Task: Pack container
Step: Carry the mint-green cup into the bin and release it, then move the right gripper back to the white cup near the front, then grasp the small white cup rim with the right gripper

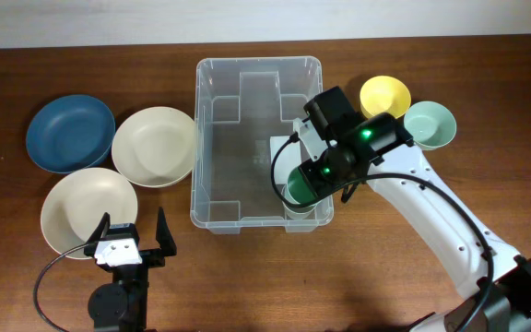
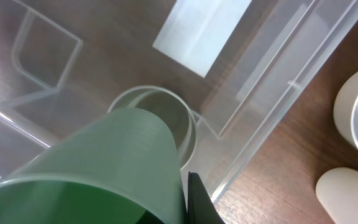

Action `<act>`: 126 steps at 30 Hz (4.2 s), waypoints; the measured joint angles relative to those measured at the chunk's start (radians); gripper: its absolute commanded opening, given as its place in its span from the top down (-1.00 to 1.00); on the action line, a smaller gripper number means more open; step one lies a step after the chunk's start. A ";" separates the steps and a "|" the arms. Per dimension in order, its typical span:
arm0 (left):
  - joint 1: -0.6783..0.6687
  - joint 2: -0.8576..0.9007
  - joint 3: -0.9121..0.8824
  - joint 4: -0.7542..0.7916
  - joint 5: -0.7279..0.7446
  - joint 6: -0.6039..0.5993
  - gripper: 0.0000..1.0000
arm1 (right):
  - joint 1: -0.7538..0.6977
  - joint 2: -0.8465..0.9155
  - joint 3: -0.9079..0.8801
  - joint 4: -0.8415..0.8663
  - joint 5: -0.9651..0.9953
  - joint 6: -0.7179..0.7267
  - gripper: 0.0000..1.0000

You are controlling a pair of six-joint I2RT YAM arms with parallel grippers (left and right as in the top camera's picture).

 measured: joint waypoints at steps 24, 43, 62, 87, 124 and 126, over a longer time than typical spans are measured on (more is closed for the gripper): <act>0.000 0.000 0.000 0.000 0.000 0.000 -0.99 | 0.000 0.002 -0.007 -0.013 0.026 0.003 0.34; 0.000 0.000 0.000 0.000 0.000 0.000 -0.99 | -0.134 0.000 0.087 0.020 0.054 0.074 0.32; 0.000 0.000 0.000 0.000 0.000 0.000 -0.99 | -0.701 -0.028 0.043 -0.034 0.036 0.163 0.25; 0.000 0.000 0.000 0.000 0.000 0.000 -0.99 | -0.705 -0.008 -0.456 0.535 0.001 0.163 0.27; 0.000 0.000 0.000 0.000 0.000 0.000 -0.99 | -0.627 -0.055 -0.064 0.136 -0.016 0.169 0.92; 0.000 0.000 0.000 0.000 0.000 0.000 -0.99 | -0.571 -0.079 -0.001 0.101 -0.020 0.161 0.92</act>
